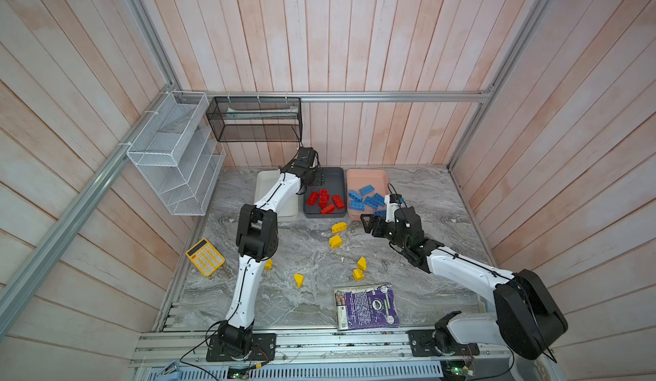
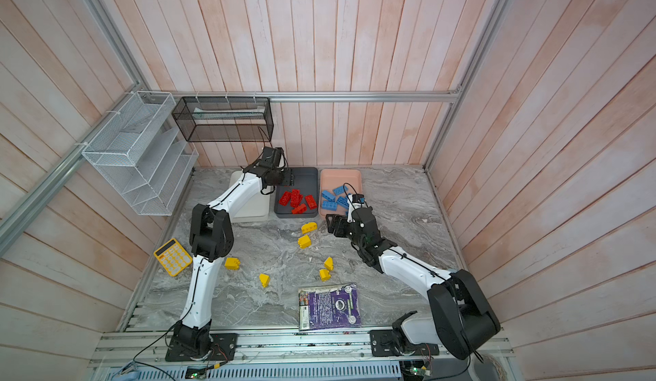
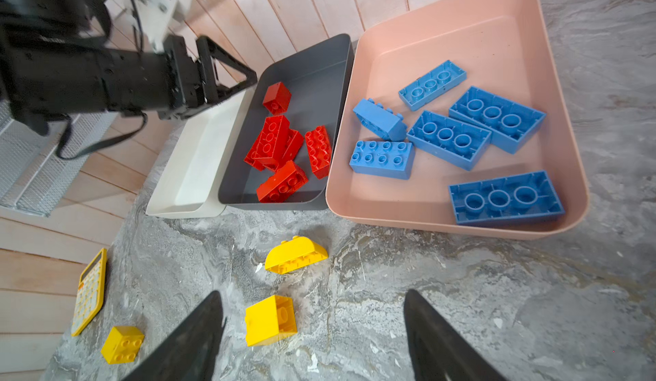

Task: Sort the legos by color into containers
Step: 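Withdraw the left gripper while the right gripper lowers to a rounded yellow brick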

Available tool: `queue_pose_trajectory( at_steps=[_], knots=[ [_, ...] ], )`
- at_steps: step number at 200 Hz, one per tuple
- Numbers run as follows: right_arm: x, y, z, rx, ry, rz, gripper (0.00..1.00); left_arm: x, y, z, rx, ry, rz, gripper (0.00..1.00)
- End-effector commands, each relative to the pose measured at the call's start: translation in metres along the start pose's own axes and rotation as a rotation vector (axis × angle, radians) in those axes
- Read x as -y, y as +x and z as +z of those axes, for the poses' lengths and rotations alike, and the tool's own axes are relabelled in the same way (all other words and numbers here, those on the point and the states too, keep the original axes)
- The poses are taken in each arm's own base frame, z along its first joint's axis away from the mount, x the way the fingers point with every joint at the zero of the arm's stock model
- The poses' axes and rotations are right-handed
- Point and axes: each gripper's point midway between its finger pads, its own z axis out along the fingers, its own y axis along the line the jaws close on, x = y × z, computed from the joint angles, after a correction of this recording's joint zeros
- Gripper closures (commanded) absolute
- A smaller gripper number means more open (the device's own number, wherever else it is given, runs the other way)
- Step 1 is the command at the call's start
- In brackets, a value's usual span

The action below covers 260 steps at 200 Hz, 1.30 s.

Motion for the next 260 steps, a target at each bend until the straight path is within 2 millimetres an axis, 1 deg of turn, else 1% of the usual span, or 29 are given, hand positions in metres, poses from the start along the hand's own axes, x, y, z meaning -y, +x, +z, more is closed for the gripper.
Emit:
queue_pose_trajectory(
  at_steps=[1, 27, 48, 56, 75, 81, 88, 100, 114, 132, 154, 173, 197, 223, 243, 260],
  knots=[
    [-0.002, 0.015, 0.008, -0.098, 0.035, -0.032, 0.20, 0.013, -0.042, -0.054, 0.104, 0.045, -0.012, 0.23],
    [-0.007, 0.024, 0.009, -0.150, 0.057, -0.056, 0.18, 0.020, -0.057, -0.093, 0.151, 0.061, -0.013, 0.23],
    [-0.013, 0.033, 0.008, -0.191, 0.071, -0.083, 0.18, 0.025, -0.064, -0.128, 0.184, 0.077, -0.012, 0.23],
    [-0.015, 0.036, 0.006, -0.202, 0.071, -0.092, 0.18, 0.027, -0.065, -0.141, 0.196, 0.083, -0.011, 0.23],
    [-0.019, 0.042, 0.004, -0.227, 0.049, -0.100, 0.18, 0.029, -0.057, -0.171, 0.209, 0.091, -0.015, 0.23],
    [-0.019, 0.043, 0.004, -0.231, 0.048, -0.099, 0.18, 0.030, -0.051, -0.176, 0.207, 0.098, -0.017, 0.23],
    [-0.019, 0.044, 0.004, -0.237, 0.049, -0.100, 0.18, 0.032, -0.047, -0.190, 0.223, 0.112, -0.016, 0.23],
    [-0.020, 0.044, 0.002, -0.238, 0.045, -0.101, 0.18, 0.032, -0.037, -0.204, 0.229, 0.120, -0.018, 0.23],
    [-0.020, 0.044, 0.001, -0.240, 0.046, -0.096, 0.18, 0.028, -0.026, -0.223, 0.236, 0.121, -0.023, 0.23],
    [-0.021, 0.049, 0.002, -0.264, 0.041, -0.103, 0.18, 0.026, -0.012, -0.244, 0.246, 0.131, -0.022, 0.22],
    [-0.019, 0.057, 0.006, -0.313, 0.065, -0.129, 0.19, 0.019, 0.011, -0.265, 0.247, 0.123, -0.014, 0.22],
    [-0.017, 0.063, 0.011, -0.328, 0.107, -0.157, 0.19, 0.012, 0.032, -0.278, 0.245, 0.114, -0.017, 0.22],
    [-0.024, 0.067, 0.020, -0.325, 0.128, -0.193, 0.16, 0.006, 0.055, -0.293, 0.247, 0.117, -0.029, 0.22],
    [-0.026, 0.067, 0.036, -0.311, 0.182, -0.246, 0.12, 0.001, 0.075, -0.310, 0.260, 0.123, -0.037, 0.22],
    [-0.025, 0.066, 0.050, -0.297, 0.237, -0.279, 0.10, -0.002, 0.090, -0.317, 0.263, 0.124, -0.041, 0.21],
    [-0.020, 0.067, 0.064, -0.312, 0.288, -0.289, 0.03, -0.005, 0.101, -0.320, 0.264, 0.125, -0.044, 0.21]
  ],
)
